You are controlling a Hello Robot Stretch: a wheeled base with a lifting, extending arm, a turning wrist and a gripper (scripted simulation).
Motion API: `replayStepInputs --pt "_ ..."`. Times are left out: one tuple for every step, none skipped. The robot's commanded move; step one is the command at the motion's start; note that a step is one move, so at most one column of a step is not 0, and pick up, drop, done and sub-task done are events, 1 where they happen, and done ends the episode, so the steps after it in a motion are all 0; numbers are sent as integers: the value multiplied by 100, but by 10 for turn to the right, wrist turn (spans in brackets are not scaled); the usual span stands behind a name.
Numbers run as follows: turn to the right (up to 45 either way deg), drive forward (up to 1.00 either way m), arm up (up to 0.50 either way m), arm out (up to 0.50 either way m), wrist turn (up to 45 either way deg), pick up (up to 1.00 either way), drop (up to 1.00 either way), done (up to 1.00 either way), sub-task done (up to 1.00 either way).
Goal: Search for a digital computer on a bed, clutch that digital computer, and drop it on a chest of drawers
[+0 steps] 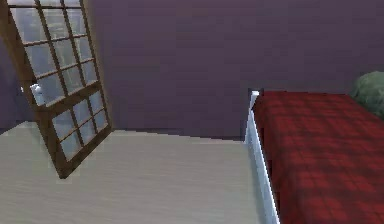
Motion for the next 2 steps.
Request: replayStepInputs --pt "-150 0 0 0 0 0 0 0 0" --pt "450 0 0 0 0 0 0 0 0"
